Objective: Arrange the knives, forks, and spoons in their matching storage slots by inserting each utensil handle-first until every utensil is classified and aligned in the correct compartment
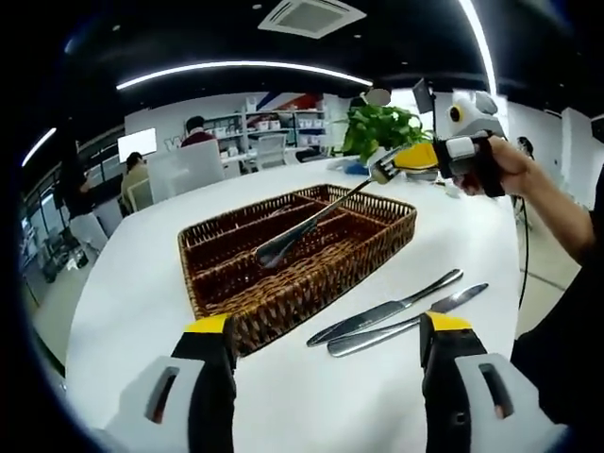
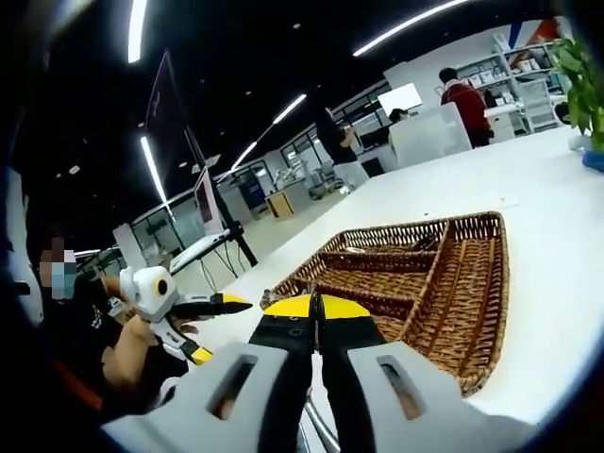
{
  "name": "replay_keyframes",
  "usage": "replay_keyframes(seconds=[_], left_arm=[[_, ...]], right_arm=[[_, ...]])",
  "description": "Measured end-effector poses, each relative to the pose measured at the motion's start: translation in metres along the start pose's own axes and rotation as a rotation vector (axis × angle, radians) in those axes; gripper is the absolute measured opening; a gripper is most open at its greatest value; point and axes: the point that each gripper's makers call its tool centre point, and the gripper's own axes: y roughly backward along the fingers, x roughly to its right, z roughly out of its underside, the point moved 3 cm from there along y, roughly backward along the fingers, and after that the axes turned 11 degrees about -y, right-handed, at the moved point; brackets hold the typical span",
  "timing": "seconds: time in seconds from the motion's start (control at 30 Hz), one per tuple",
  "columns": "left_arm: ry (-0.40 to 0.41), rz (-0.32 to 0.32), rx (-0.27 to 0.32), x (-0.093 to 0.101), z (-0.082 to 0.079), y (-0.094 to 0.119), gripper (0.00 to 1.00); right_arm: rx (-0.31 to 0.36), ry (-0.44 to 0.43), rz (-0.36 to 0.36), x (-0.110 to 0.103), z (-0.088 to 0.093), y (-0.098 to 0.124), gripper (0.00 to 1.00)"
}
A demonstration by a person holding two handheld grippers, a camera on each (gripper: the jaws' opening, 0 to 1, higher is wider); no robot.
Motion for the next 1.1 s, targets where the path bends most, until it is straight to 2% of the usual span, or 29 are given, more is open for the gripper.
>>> replay_keyframes(seconds=[0.17, 0.47, 0.73, 1.1], left_arm=[[0.013, -0.015, 0.011, -0.003, -0.002, 0.001, 0.90], [0.028, -0.032, 0.025, -0.007, -0.005, 0.001, 0.99], [0.042, -0.018, 0.042, -0.003, -0.007, -0.001, 0.99], [0.039, -0.001, 0.052, -0.002, -0.010, -0.003, 0.99]], right_arm=[[0.023, 0.003, 0.027, 0.007, -0.008, -0.011, 0.00], [0.025, -0.014, 0.072, 0.026, -0.015, -0.030, 0.00], [0.055, -0.049, 0.123, 0.046, -0.022, -0.048, 0.00], [0.054, -0.122, 0.176, 0.068, -0.018, -0.079, 0.00]])
